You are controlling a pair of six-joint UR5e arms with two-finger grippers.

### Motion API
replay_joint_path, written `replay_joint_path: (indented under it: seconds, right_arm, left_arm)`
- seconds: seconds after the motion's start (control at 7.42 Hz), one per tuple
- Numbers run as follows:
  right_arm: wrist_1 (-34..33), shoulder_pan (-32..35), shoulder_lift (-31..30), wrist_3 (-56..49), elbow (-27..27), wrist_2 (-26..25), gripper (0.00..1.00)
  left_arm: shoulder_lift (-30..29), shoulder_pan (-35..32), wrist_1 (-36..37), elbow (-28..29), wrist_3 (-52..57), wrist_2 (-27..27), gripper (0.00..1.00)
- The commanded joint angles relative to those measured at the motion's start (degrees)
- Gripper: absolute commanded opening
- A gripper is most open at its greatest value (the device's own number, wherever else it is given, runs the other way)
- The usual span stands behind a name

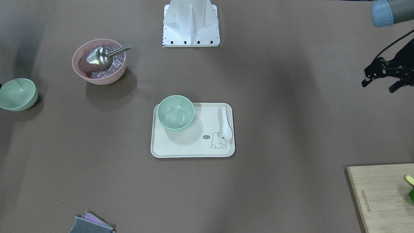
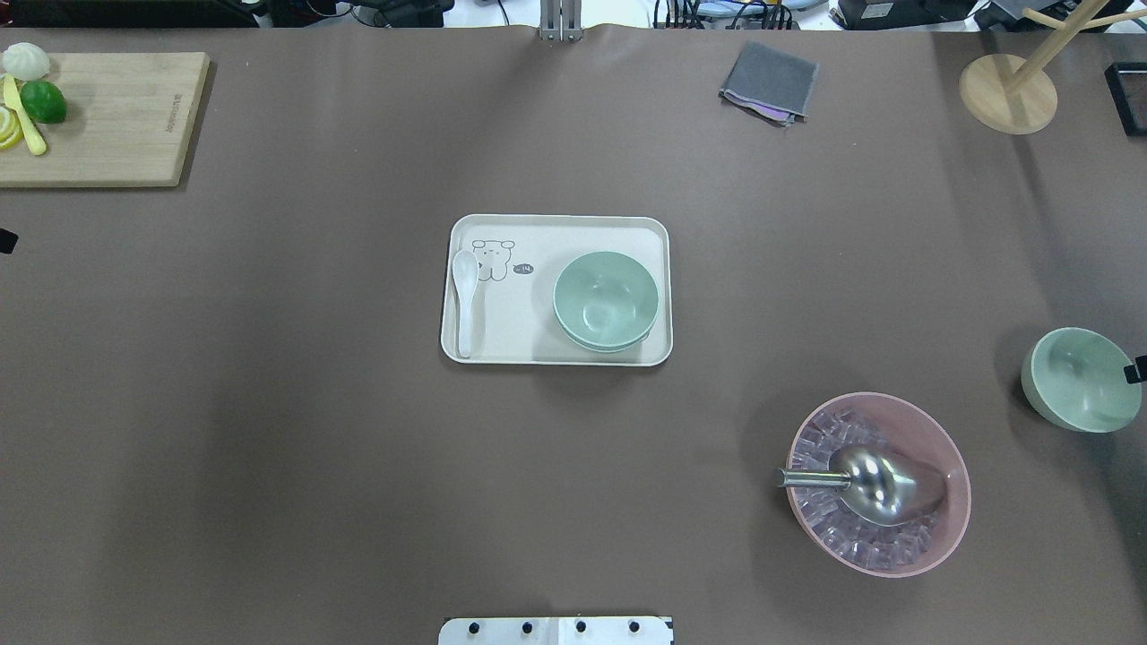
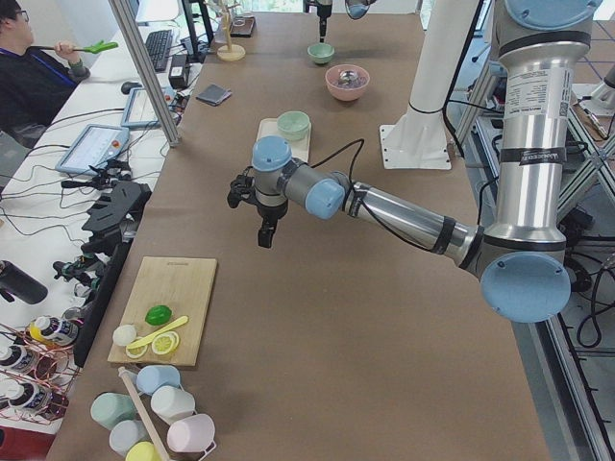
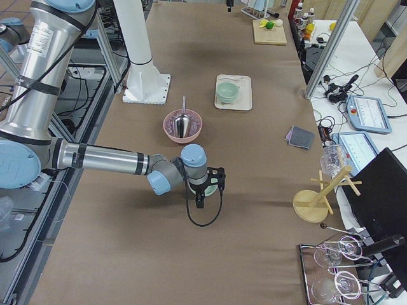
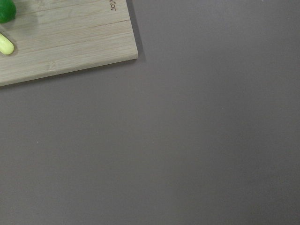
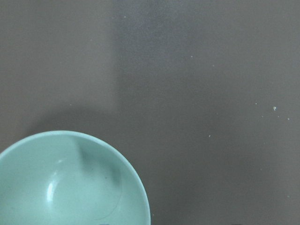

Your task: Stack green bowls together

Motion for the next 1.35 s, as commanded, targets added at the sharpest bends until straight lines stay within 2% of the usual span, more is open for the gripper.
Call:
replay_joint_path:
  seconds: [0.0, 0.13, 0.4, 0.67, 0.94, 1.21]
  right_arm:
    - [0.75, -2.19, 1.12, 1.44, -0.77, -0.59, 0.56]
    - [0.75, -2.72, 1.3, 1.54, -0.77, -0.59, 0.51]
    - [0.75, -2.99, 1.31, 1.45, -0.68, -0.42, 0.35]
    - [0.75, -2.9, 1.39, 1.45, -0.5, -0.24, 0.24]
    - [0.75, -2.82, 1.39, 1.45, -0.33, 0.02, 0.0]
    - [0.06, -1.6, 3.22, 1.36, 0.37, 1.33, 0.0]
  left_arm:
    - [0.18, -0.04, 0.0, 0.1, 0.04, -0.01, 0.98]
    - [0.18, -0.04, 0.0, 0.1, -0.04, -0.01, 0.98]
    - [0.09, 0.04, -0.08, 0.36, -0.13, -0.01, 0.98]
    - [0.0, 0.13, -0.08, 0.45, -0.48, -0.01, 0.98]
    - [0.0, 0.22, -0.08, 0.45, -0.66, -0.01, 0.98]
    - [0.0, 0.22, -0.08, 0.45, -0.75, -0.09, 0.98]
